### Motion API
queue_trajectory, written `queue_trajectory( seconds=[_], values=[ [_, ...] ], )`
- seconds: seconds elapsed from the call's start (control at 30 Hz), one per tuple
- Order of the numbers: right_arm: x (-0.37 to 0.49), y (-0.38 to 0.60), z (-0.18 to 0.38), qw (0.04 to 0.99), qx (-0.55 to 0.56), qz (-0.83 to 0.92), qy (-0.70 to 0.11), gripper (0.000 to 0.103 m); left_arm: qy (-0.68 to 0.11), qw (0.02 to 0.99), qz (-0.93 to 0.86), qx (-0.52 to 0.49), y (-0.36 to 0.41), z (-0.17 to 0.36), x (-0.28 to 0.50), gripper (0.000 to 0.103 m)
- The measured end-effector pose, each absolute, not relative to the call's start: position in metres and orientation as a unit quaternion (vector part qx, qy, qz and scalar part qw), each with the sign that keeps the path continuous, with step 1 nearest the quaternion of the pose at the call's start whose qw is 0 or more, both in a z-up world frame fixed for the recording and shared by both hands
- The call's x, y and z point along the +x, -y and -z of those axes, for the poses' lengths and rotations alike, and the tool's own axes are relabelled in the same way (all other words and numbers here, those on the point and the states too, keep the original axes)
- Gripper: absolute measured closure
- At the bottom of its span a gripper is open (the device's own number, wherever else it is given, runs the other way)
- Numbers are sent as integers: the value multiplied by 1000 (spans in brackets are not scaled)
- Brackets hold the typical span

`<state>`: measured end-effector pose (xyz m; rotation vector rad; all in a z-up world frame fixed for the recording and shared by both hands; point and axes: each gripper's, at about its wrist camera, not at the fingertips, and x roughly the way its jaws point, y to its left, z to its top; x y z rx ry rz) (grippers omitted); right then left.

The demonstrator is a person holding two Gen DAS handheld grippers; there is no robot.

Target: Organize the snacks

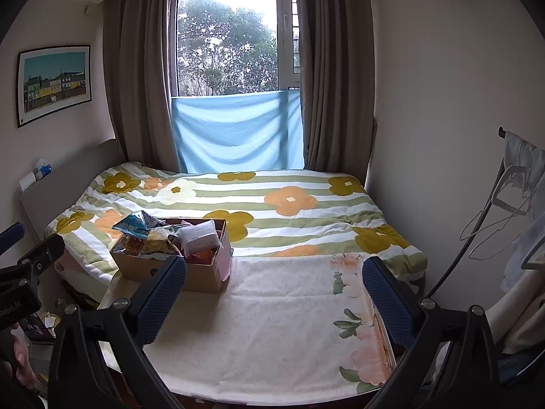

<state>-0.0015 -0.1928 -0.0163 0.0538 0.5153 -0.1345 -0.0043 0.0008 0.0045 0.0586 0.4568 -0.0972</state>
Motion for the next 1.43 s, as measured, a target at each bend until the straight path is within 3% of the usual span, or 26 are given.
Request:
queue_trajectory(
  seconds=[1.43],
  values=[
    [0, 192, 24, 962, 23, 72, -263, 0, -224, 974, 19, 31, -10, 1, 0, 0]
  ],
)
